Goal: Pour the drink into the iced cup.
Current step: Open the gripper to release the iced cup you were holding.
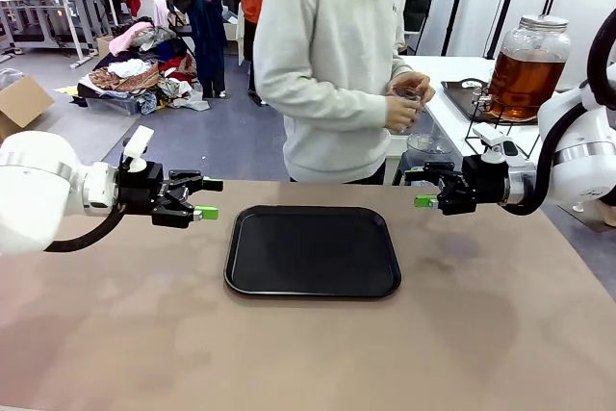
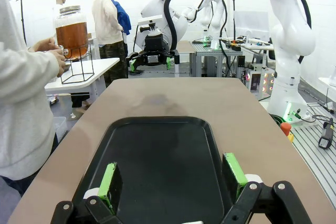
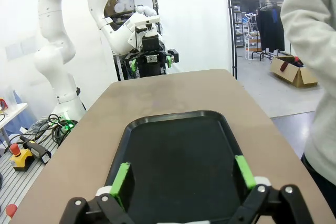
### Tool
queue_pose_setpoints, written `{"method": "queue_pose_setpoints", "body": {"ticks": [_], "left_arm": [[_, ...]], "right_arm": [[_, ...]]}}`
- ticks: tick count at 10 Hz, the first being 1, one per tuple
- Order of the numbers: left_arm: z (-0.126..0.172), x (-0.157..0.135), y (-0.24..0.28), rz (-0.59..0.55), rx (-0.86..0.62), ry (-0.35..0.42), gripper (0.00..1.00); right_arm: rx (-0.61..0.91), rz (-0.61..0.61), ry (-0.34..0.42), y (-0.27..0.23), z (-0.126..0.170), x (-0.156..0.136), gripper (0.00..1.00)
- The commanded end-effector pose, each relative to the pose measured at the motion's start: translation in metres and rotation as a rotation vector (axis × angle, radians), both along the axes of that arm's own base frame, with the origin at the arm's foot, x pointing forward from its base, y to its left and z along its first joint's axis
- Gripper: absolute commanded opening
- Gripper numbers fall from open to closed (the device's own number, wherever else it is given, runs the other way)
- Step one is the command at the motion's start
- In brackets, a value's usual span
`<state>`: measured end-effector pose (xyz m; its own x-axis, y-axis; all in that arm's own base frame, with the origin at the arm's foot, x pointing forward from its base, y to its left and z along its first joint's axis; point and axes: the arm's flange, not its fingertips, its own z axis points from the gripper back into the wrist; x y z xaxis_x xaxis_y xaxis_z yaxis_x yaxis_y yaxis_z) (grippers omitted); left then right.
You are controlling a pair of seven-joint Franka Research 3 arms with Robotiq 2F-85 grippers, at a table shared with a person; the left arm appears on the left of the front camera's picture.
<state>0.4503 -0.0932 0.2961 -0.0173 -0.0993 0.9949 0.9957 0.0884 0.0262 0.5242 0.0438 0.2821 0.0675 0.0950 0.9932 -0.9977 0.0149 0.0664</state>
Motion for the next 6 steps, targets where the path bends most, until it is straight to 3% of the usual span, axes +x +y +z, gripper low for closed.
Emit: {"method": "queue_pose_setpoints", "body": {"ticks": [1, 6], "left_arm": [[0.0012, -0.0005, 0.0003, -0.001, -0.002, -0.006, 1.0], [0.0012, -0.0005, 0.0003, -0.001, -0.002, -0.006, 1.0]], "right_arm": [[-0.004, -0.003, 0.0, -0.0003, 0.0029, 0.0023, 1.0], [-0.004, -0.003, 0.0, -0.0003, 0.0029, 0.0023, 1.0]]}}
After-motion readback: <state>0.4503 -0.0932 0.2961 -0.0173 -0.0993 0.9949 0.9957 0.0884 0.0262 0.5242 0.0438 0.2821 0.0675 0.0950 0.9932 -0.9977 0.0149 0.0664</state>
